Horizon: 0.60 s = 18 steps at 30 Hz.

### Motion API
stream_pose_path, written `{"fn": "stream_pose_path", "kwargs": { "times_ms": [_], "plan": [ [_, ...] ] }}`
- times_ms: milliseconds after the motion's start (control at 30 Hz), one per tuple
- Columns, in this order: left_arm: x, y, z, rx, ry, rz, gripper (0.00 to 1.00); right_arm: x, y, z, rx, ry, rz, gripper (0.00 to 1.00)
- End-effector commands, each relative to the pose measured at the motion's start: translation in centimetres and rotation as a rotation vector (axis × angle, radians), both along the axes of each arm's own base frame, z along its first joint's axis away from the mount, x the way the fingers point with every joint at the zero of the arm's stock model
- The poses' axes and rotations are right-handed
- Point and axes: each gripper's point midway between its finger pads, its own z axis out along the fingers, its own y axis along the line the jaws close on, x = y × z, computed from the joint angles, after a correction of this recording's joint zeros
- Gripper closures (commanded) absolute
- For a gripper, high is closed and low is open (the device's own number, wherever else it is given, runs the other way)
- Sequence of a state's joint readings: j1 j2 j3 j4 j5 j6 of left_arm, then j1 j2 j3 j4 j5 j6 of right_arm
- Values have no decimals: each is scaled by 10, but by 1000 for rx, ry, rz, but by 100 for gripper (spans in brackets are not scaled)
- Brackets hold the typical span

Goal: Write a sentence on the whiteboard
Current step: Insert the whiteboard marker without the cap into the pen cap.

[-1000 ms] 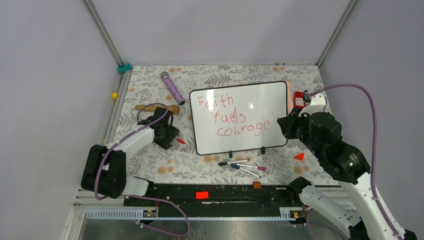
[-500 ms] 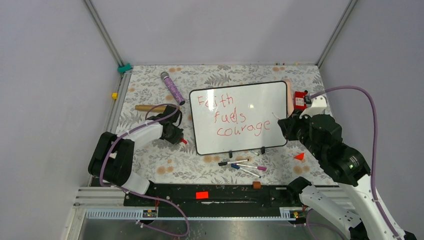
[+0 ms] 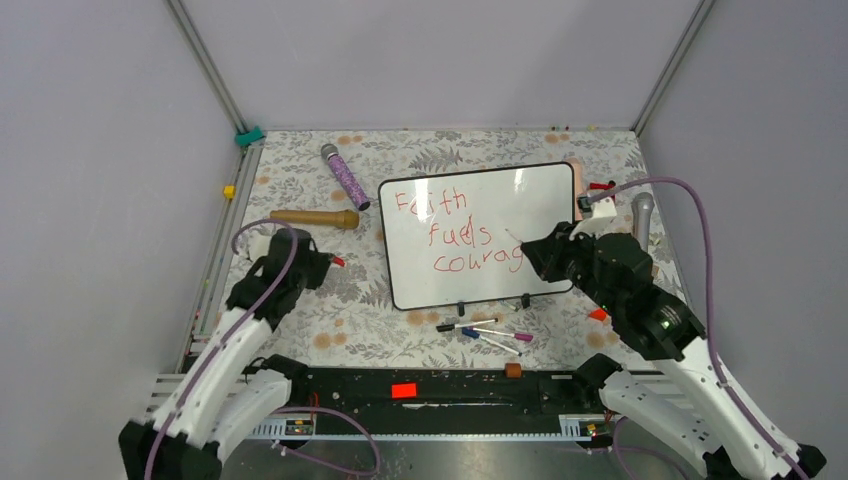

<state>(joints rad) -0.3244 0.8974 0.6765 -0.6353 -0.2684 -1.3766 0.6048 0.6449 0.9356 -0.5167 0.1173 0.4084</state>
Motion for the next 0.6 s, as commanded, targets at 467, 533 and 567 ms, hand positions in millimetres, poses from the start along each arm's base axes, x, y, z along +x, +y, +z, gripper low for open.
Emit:
{"fn": "stream_pose_path", "kwargs": {
  "times_ms": [467,533,567],
  "plan": [
    [-18,-53,172,-505,-555,-193,100,-31,218,51,144,-394,495,100],
    [-18,-58,171,-555,-555,-204,100,-34,224,51,157,-402,510,100],
    [-18,-59,171,-574,-561,-203,100,-34,226,50,159,-398,513,100]
  ]
}}
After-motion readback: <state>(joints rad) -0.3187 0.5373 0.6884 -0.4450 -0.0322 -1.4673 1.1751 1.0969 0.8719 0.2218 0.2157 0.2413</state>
